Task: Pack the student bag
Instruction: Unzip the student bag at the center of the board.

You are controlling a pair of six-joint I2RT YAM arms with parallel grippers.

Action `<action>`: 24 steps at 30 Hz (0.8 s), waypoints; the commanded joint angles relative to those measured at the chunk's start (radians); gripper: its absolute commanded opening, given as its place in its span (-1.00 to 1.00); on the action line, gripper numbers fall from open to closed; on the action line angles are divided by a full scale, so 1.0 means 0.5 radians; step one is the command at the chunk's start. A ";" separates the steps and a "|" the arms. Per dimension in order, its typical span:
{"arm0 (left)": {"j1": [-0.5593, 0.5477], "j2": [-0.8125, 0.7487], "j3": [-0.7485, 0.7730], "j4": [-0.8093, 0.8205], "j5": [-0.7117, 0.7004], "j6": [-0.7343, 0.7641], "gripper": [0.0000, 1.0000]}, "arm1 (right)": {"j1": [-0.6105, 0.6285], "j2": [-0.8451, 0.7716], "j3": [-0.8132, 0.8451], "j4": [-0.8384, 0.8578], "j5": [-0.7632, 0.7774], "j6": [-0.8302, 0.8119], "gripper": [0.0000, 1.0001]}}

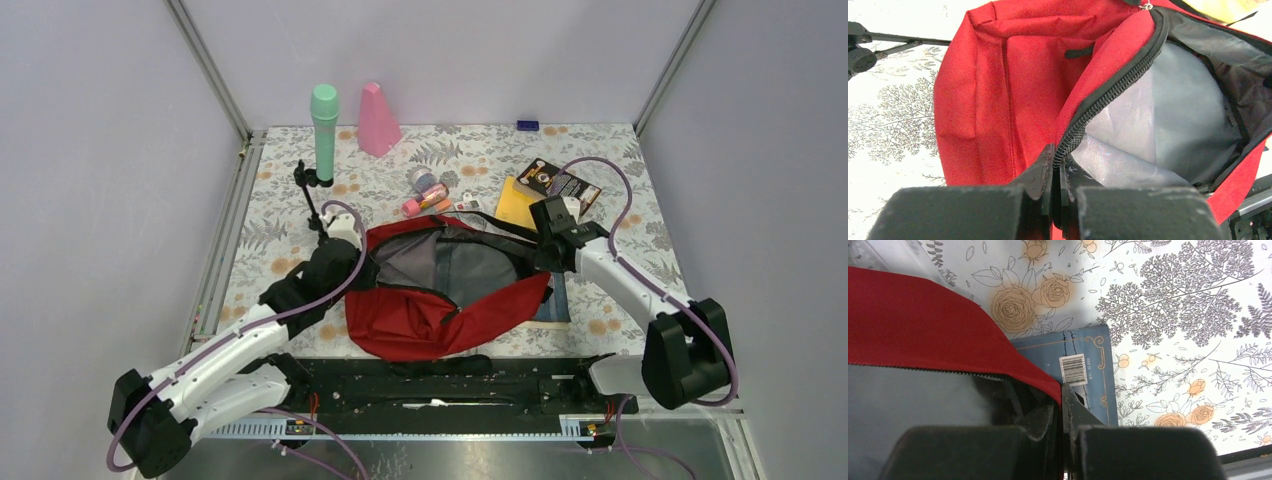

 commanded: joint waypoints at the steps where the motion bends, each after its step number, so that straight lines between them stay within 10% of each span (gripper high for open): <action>1: 0.024 0.090 0.005 0.087 0.088 0.038 -1.00 | -0.037 0.061 0.089 0.102 -0.045 -0.053 -0.90; 6: 0.024 0.298 0.189 -0.007 0.265 0.152 -1.00 | -0.037 -0.168 0.127 0.092 -0.090 -0.114 0.35; 9: 0.024 0.425 0.324 -0.088 0.367 0.209 -1.00 | -0.040 -0.325 0.202 0.034 -0.087 -0.176 0.74; 24: 0.028 0.935 0.988 -0.470 0.632 0.638 -1.00 | -0.983 -0.190 0.296 0.362 -0.842 0.042 0.96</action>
